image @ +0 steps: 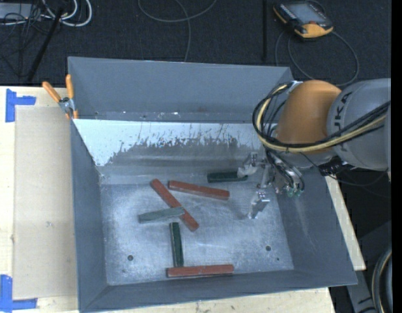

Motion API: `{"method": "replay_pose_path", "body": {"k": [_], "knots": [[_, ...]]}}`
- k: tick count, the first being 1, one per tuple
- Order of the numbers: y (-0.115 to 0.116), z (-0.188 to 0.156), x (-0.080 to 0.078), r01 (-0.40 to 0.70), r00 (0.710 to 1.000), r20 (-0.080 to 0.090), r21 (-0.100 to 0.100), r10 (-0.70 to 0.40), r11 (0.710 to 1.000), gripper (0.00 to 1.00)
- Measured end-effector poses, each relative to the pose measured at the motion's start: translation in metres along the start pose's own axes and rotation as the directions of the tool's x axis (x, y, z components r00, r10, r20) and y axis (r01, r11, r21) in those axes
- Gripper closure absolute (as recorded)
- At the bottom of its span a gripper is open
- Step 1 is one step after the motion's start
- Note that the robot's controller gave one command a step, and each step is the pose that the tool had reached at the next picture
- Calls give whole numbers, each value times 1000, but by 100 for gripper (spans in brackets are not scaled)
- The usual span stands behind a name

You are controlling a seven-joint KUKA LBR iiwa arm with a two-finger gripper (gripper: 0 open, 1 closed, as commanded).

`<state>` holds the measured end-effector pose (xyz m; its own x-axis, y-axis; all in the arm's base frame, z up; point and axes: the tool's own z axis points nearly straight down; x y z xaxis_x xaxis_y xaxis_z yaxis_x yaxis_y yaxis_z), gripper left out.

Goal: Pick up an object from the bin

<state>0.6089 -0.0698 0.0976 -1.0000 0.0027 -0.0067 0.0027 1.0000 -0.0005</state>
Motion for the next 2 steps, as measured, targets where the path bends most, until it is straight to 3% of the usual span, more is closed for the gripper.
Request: {"method": "replay_pose_path", "body": {"k": [1, 2], "knots": [[3, 5, 0, 21, 1000, -2, 1, -21, 1000, 0], [14, 3, 16, 117, 993, -7, -2, -117, 993, 0]]}}
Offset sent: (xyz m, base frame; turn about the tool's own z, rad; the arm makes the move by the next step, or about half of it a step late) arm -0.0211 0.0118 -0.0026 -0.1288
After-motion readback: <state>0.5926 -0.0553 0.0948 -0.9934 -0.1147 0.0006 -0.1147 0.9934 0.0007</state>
